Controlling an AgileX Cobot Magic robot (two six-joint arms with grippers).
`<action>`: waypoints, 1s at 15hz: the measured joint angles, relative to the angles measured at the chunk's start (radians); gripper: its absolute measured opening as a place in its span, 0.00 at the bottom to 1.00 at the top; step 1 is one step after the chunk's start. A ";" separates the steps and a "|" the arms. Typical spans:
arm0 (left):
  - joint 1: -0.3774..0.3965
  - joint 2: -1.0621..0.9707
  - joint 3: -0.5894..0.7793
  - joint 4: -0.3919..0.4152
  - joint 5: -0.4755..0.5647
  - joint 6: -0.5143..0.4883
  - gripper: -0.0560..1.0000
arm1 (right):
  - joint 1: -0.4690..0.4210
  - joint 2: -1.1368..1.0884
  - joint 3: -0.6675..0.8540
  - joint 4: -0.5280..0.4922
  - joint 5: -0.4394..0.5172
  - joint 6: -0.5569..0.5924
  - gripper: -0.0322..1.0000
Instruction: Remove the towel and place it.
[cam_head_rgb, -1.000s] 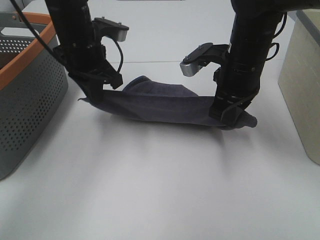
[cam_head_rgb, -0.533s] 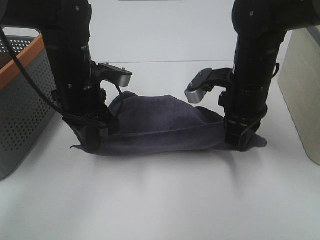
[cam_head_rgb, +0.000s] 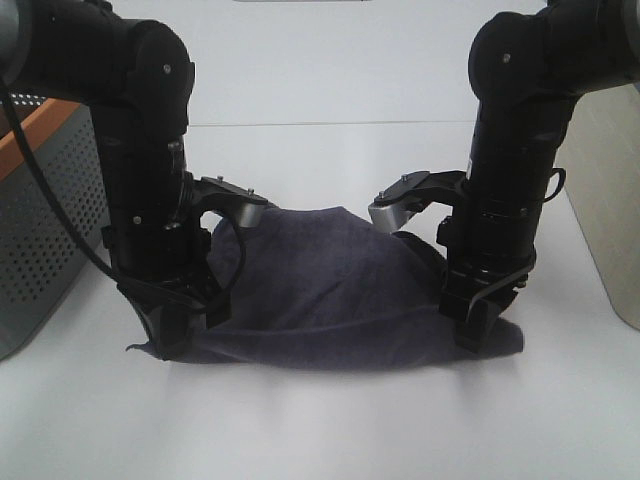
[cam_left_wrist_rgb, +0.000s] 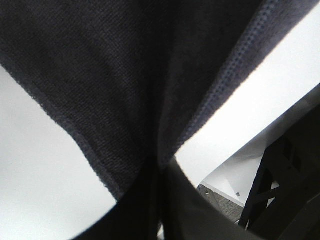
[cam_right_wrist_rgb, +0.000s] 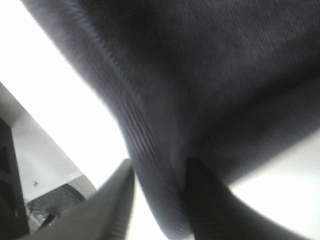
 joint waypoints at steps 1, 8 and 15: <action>0.000 0.000 0.001 -0.003 0.000 0.000 0.05 | 0.000 0.000 0.000 0.017 0.004 0.025 0.44; 0.000 0.000 0.001 -0.018 -0.001 -0.059 0.84 | 0.000 -0.050 0.001 0.024 0.070 0.239 0.75; 0.000 -0.124 -0.110 -0.025 0.000 -0.221 0.88 | 0.000 -0.261 -0.287 0.033 0.114 0.482 0.75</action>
